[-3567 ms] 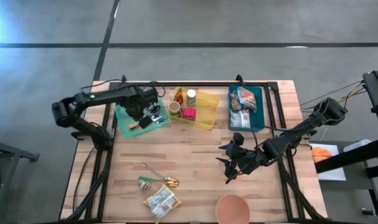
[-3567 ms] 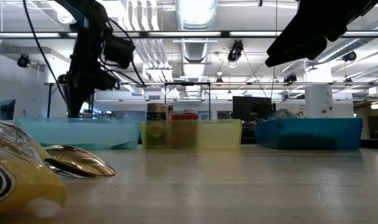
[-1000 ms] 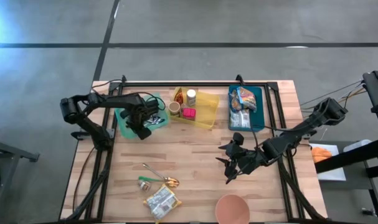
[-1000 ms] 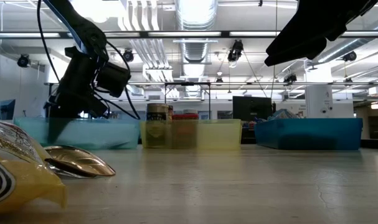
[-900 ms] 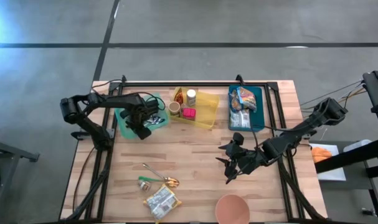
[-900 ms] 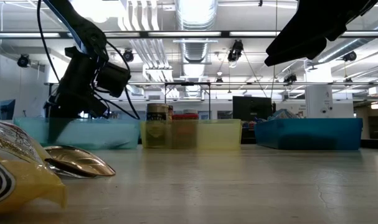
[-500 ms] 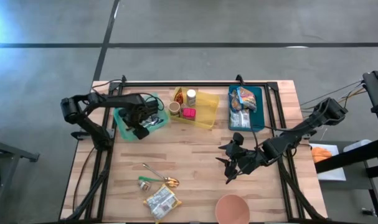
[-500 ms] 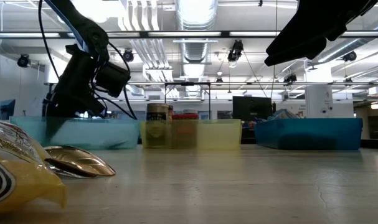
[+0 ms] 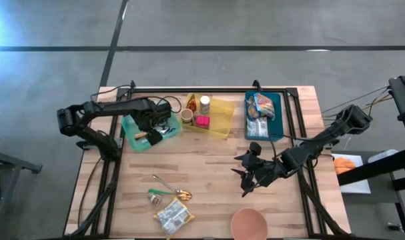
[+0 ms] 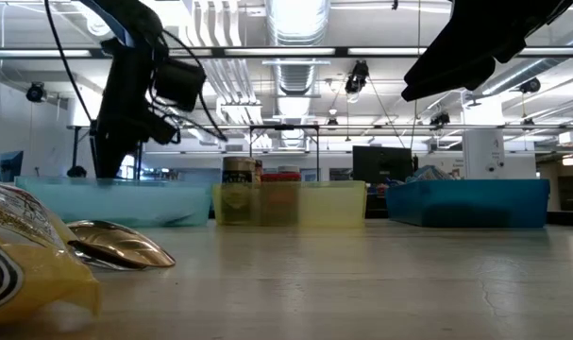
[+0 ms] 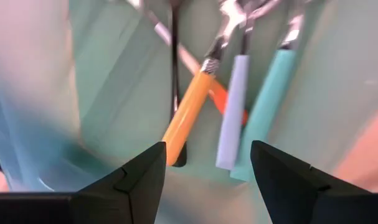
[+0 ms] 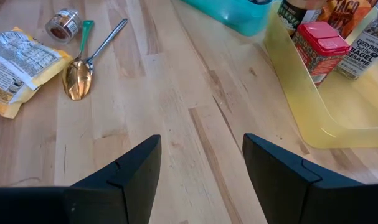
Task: Pick & Place Food Item
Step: Put the silver spoon into the green bin
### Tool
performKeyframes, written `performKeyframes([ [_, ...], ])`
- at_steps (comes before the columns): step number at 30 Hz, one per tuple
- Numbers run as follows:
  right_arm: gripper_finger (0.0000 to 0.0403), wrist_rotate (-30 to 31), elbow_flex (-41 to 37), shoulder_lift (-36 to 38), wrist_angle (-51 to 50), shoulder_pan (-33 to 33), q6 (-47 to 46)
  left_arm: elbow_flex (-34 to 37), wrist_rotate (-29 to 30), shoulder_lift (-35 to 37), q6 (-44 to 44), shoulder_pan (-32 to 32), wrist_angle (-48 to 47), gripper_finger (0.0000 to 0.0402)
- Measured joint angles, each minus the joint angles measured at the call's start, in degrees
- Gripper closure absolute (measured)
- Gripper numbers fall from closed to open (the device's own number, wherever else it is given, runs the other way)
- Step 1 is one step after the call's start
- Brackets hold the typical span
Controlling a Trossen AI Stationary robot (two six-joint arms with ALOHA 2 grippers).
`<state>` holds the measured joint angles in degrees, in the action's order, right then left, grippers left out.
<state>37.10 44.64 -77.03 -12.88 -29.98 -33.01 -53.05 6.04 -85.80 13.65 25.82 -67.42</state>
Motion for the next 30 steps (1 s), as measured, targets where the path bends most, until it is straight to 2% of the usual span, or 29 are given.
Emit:
performKeyframes([
  [5,0.0179,-0.02,0.00,0.02,-0.06,0.04,0.00,-0.18,1.27,4.66,-0.59,-5.33,0.56,0.0165],
  [9,0.0179,-0.02,0.00,0.02,-0.10,0.04,0.00,-0.18,1.55,8.56,0.12,-13.09,1.37,0.0165],
  [16,0.0179,-0.01,0.00,0.02,0.00,0.02,0.00,-0.18,2.69,10.70,2.43,-33.61,5.64,0.0165],
  [22,0.0179,0.00,0.00,0.02,0.58,0.02,0.00,-0.12,11.17,9.29,-1.98,-50.64,15.14,0.0165],
  [25,0.0179,-0.02,0.00,0.02,1.66,0.02,-0.01,-0.11,12.47,7.64,-2.46,-54.41,18.54,0.0165],
  [30,0.0179,-0.02,0.00,0.02,2.04,0.02,0.00,-0.11,11.43,3.42,-1.42,-56.00,23.99,0.0165],
])
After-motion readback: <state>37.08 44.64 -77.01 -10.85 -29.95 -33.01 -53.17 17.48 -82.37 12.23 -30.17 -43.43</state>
